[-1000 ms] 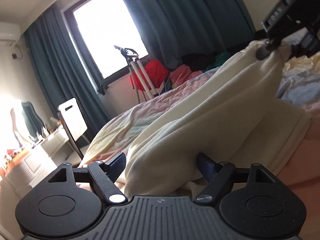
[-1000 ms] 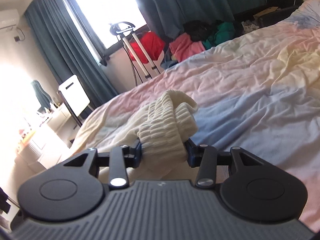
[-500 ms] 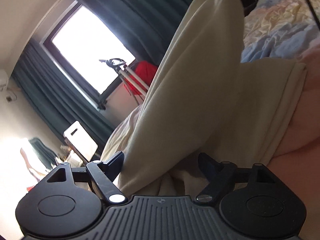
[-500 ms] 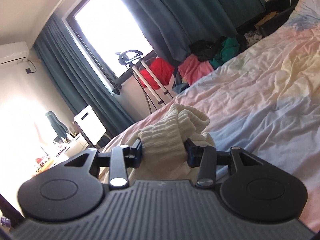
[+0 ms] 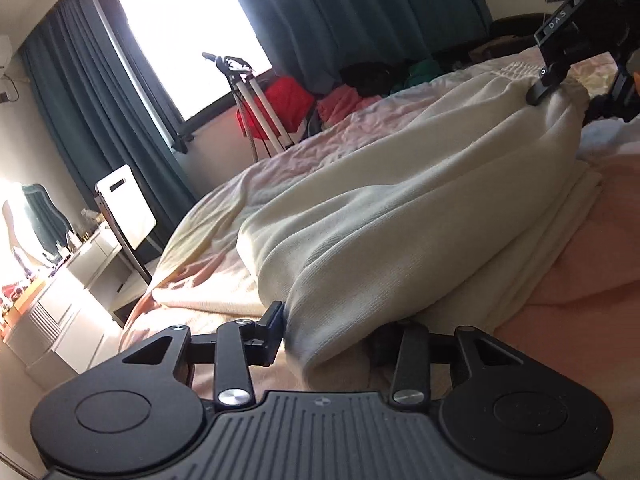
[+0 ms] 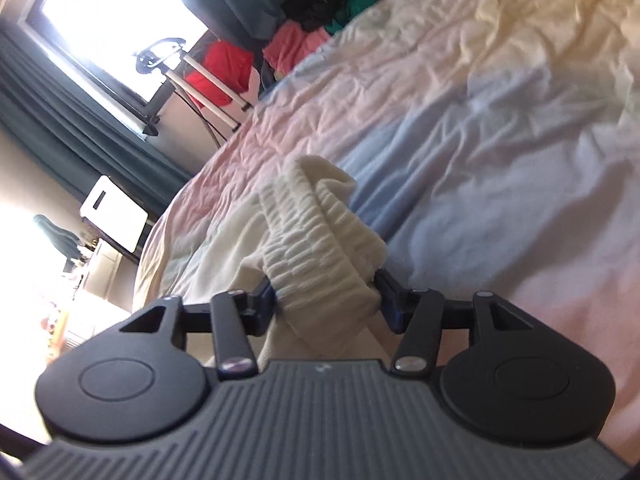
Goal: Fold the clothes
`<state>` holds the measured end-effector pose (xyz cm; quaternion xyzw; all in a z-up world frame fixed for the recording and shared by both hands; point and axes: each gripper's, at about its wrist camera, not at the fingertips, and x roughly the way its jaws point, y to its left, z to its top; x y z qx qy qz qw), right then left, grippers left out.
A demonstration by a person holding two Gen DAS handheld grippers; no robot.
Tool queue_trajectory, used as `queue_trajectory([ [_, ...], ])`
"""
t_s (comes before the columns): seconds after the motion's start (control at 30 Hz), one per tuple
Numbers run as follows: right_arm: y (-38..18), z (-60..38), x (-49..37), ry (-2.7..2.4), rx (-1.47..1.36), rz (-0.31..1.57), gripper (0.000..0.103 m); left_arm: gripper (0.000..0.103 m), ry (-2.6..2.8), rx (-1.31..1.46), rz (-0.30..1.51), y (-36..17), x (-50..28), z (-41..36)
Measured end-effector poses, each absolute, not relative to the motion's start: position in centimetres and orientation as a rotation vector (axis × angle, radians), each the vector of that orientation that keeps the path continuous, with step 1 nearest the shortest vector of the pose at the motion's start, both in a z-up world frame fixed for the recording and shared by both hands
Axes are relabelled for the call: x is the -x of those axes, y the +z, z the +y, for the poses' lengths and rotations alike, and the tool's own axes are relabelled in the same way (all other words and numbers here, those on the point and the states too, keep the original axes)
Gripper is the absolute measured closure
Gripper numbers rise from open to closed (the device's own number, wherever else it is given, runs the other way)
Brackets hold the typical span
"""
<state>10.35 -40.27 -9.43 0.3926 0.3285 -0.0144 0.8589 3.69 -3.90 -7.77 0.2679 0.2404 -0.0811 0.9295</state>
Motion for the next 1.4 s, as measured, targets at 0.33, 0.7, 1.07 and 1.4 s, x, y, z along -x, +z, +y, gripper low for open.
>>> queue_trajectory([
  [0.33, -12.7, -37.9, -12.9, 0.092, -0.803, 0.899, 0.015, 0.059, -0.152, -0.367, 0.577, -7.1, -4.1, -1.1],
  [0.7, -10.3, -36.4, -12.0, 0.281, -0.801, 0.788, 0.027, 0.054, -0.171, -0.133, 0.666, -5.8, -4.4, 1.5],
  [1.07, -8.4, -36.1, -10.3, 0.13, -0.732, 0.718, 0.075, 0.005, -0.309, 0.571, 0.717, -4.8, -4.7, 9.4],
  [1.4, -7.8, -34.9, -10.4, 0.091, -0.645, 0.66, 0.076, 0.016, -0.326, 0.873, 0.808, -9.4, -9.1, 10.4],
])
